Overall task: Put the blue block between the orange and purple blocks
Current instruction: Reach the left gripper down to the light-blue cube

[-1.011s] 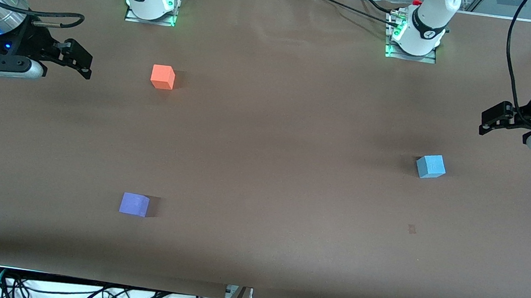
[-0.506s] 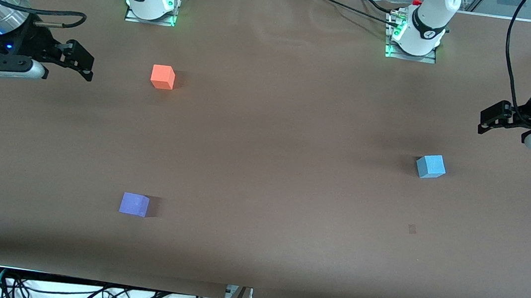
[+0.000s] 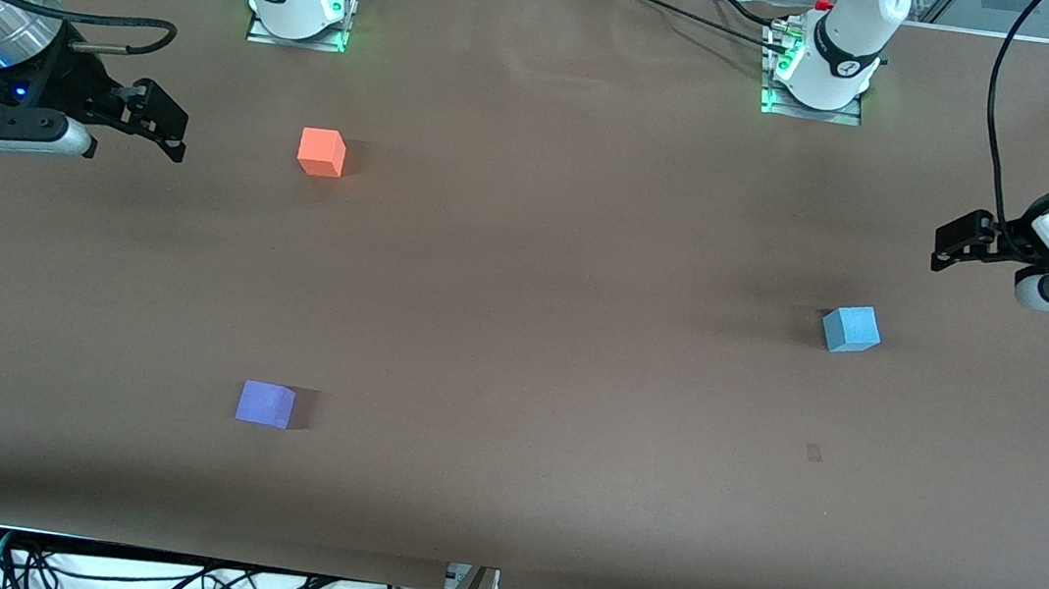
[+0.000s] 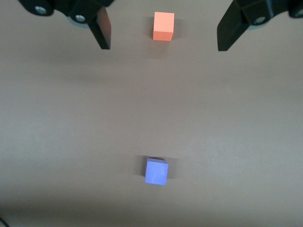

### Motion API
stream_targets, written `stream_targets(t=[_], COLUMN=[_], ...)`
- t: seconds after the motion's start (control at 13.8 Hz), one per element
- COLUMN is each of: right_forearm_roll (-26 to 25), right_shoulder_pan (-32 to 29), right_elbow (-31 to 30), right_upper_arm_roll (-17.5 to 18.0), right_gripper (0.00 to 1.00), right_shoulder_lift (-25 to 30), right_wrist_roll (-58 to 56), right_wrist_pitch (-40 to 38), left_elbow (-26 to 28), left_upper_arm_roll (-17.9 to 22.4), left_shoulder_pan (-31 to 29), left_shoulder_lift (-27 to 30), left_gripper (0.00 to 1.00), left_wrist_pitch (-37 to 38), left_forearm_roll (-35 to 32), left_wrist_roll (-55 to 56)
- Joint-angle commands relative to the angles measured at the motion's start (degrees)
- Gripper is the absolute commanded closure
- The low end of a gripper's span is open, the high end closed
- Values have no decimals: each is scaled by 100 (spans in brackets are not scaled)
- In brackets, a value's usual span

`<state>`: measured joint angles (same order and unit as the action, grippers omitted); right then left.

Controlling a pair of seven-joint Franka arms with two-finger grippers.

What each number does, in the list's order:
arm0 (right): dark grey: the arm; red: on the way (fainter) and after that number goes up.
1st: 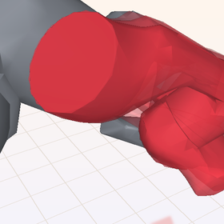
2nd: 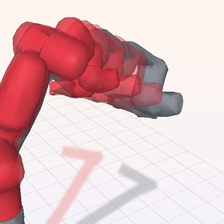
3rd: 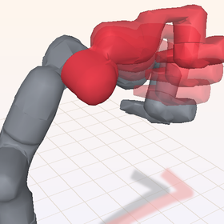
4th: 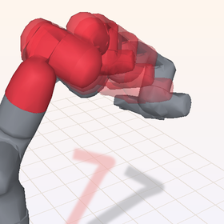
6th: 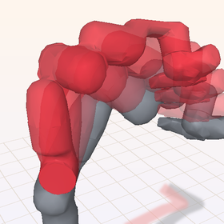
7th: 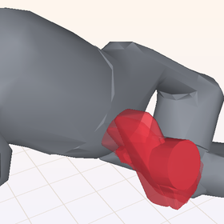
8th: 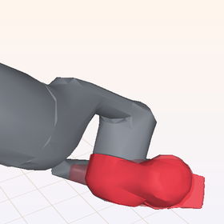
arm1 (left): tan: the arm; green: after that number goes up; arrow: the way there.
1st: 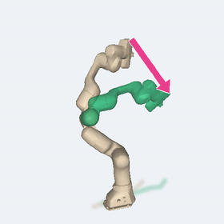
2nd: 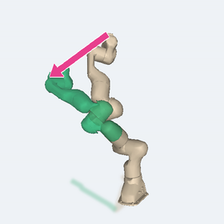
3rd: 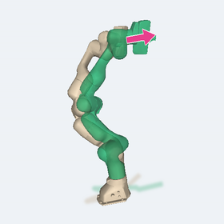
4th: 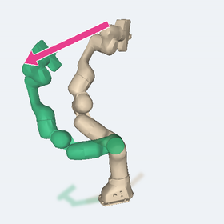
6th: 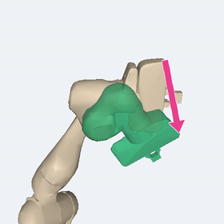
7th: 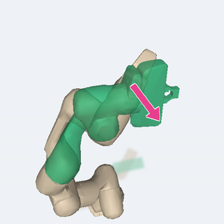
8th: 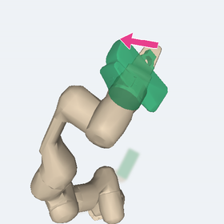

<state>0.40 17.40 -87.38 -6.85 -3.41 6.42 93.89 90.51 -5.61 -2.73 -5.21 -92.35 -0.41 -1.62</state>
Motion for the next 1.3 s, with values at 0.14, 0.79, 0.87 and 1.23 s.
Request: stream_targets(t=[0.14, 0.79, 0.87, 1.23], right_forearm_roll=[-136, -453, -418, -374], right_shoulder_pan=[-44, -35, -35, -26], right_elbow=[124, 116, 116, 116], right_upper_arm_roll=[8, -26, -88, -18], right_gripper=[0, 0, 0, 0], right_shoulder_lift=[-10, 25, 34, 60], right_wrist_roll=[8, -97, -53, 35], right_wrist_pitch=[-29, -466, -608, -565], left_elbow=[-394, -297, -297, 544], left_upper_arm_roll=[51, 69, 69, 60], left_shoulder_pan=[-17, -281, -333, -360], left_shoulder_lift=[-532, -1753, -1912, -2098], left_gripper=[0, 0, 0, 0], left_wrist_pitch=[77, 7, -11, -808], left_forearm_roll=[-126, -354, -354, -363], left_wrist_roll=[-84, -40, -75, -93])
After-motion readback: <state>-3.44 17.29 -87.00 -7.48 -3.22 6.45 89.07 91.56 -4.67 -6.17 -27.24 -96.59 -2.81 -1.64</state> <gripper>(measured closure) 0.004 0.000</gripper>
